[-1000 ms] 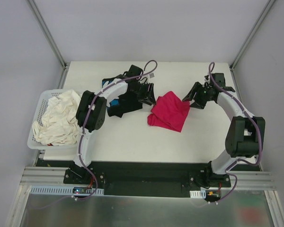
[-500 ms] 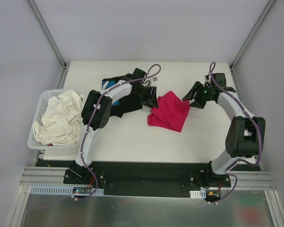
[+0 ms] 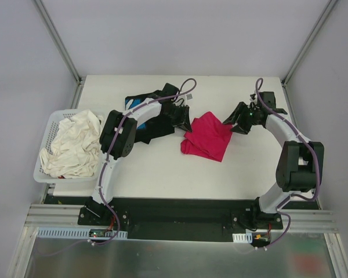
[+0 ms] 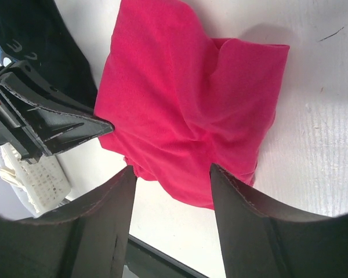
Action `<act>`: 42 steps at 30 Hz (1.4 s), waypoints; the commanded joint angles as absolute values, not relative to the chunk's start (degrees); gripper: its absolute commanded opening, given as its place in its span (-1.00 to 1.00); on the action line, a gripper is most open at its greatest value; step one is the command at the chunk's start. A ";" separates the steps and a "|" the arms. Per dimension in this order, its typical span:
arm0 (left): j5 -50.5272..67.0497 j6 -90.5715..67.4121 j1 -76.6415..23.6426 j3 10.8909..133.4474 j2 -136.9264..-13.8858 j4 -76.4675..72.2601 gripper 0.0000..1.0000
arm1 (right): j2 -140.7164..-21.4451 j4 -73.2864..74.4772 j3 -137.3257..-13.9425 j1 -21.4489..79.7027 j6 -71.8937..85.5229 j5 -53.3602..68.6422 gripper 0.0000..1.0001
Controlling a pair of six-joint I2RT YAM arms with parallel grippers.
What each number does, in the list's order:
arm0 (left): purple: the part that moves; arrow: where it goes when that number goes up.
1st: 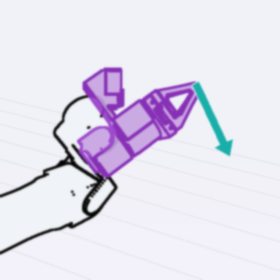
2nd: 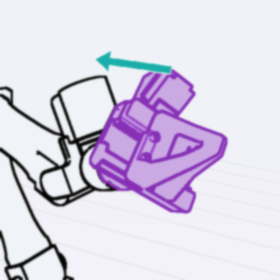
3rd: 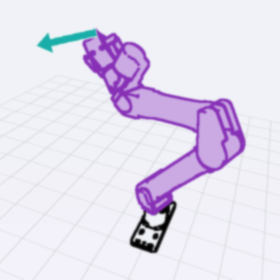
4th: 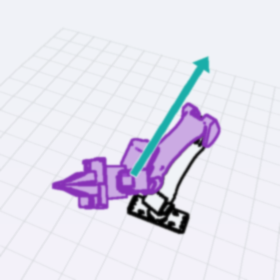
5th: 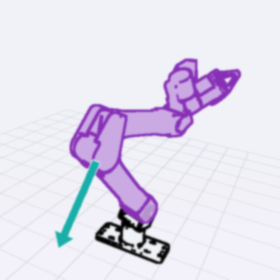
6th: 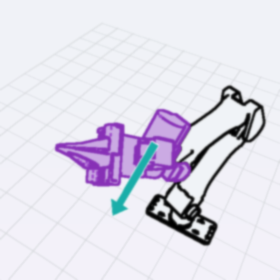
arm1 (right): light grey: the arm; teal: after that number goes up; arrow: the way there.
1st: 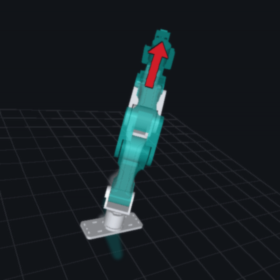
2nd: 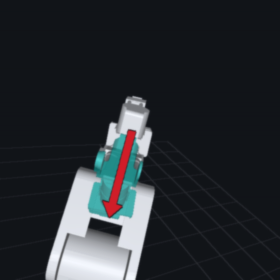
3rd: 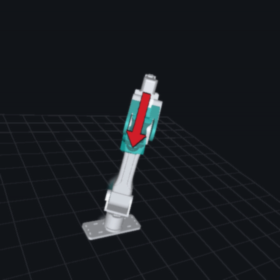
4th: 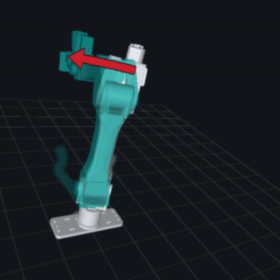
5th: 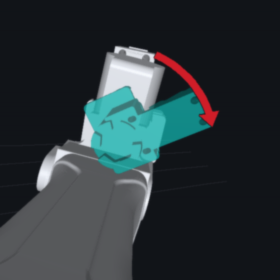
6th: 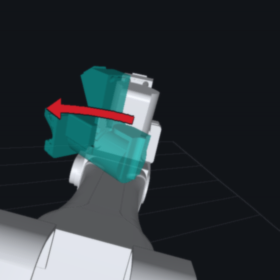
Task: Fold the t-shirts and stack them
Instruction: Put the neatly folded tshirt into the corner of the board with both arms
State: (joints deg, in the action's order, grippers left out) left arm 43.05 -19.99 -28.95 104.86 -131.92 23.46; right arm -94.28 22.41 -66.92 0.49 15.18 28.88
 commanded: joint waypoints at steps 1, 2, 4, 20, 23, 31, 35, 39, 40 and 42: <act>42.98 -20.13 -29.62 104.85 -129.99 24.35 -0.98 | -94.48 20.83 -66.80 0.17 16.08 30.32 0.13; 42.98 -20.30 -29.62 104.85 -130.08 24.35 -1.00 | -94.66 20.31 -66.71 0.09 16.26 30.32 0.13; 43.07 -20.30 -29.71 105.03 -129.90 24.35 -1.00 | -94.92 19.95 -66.45 0.17 16.52 30.67 0.15; 41.14 -22.06 -29.71 103.89 -127.01 24.35 -1.00 | -99.31 15.21 -65.83 0.17 18.11 31.55 0.14; 40.61 -22.15 -29.71 103.01 -124.72 24.61 -1.00 | -101.50 13.89 -65.66 0.18 18.19 32.17 0.14; 39.64 -23.55 -29.71 104.24 -120.24 26.01 -1.00 | -103.88 12.22 -65.39 0.97 18.28 32.61 0.14; 39.90 -24.26 -29.79 104.77 -118.57 27.16 -1.00 | -105.20 12.04 -66.18 1.58 18.46 32.69 0.14; 39.64 -24.52 -29.79 103.72 -116.81 27.86 -1.00 | -105.56 11.25 -65.83 1.67 18.90 33.22 0.14; 39.29 -24.52 -29.88 103.28 -116.37 27.95 -1.00 | -104.86 11.25 -65.66 1.67 18.90 33.14 0.14; 38.94 -24.78 -30.23 101.78 -114.79 28.04 -1.00 | -104.33 11.34 -65.39 1.67 18.81 32.70 0.14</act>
State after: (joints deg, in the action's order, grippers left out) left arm 39.81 -23.59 -29.32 102.83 -120.95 26.74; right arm -105.49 12.60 -64.90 1.37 18.46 32.21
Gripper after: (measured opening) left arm 0.011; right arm 0.570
